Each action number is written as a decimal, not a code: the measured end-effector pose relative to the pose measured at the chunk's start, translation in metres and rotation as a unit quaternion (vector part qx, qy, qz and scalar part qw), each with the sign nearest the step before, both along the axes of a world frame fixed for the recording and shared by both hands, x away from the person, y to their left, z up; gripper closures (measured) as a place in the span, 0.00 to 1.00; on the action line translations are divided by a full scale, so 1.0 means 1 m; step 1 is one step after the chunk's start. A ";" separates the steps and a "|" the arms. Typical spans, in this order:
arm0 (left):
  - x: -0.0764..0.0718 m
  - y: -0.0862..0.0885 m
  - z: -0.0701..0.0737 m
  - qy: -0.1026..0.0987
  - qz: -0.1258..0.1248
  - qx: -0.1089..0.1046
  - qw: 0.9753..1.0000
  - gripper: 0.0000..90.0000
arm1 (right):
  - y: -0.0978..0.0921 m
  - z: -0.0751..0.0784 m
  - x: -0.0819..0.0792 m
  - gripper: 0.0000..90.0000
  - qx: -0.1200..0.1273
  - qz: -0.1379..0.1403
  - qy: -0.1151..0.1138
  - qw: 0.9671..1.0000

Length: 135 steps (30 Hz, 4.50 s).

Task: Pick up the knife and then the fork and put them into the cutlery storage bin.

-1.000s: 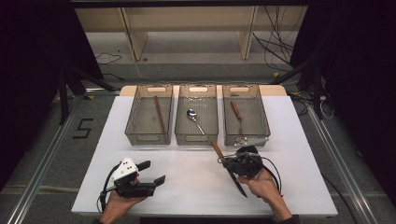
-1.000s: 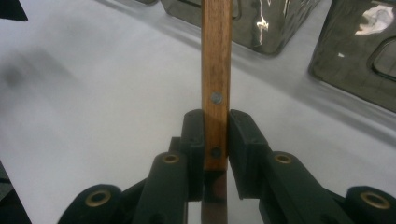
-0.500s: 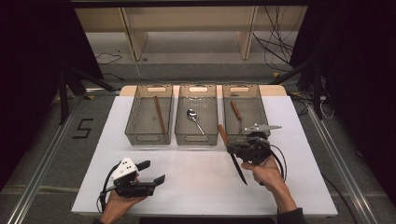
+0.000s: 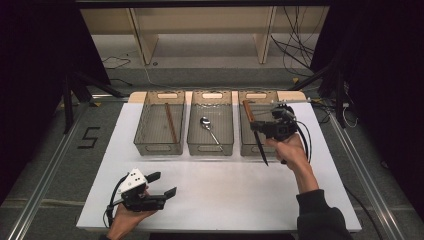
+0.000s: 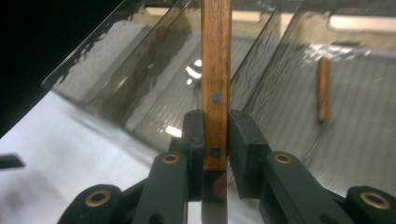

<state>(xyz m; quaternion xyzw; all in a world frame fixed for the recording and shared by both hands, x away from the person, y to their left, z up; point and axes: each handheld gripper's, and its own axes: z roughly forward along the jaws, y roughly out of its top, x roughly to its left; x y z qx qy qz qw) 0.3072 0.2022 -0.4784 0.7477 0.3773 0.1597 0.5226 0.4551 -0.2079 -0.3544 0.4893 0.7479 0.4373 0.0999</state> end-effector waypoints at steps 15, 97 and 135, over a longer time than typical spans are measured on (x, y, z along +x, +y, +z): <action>0.000 0.000 0.000 0.000 0.000 -0.001 1.000 0.19 | -0.002 0.018 0.060 0.86 -0.036 -0.042 0.006 0.998; 0.000 -0.001 0.000 0.001 -0.002 0.000 1.000 0.19 | 0.009 0.008 -0.017 0.26 -0.007 0.011 -0.048 0.999; -0.002 0.000 0.001 0.003 -0.007 -0.011 1.000 0.19 | -0.012 -0.088 -0.137 0.18 0.024 0.067 -0.127 0.989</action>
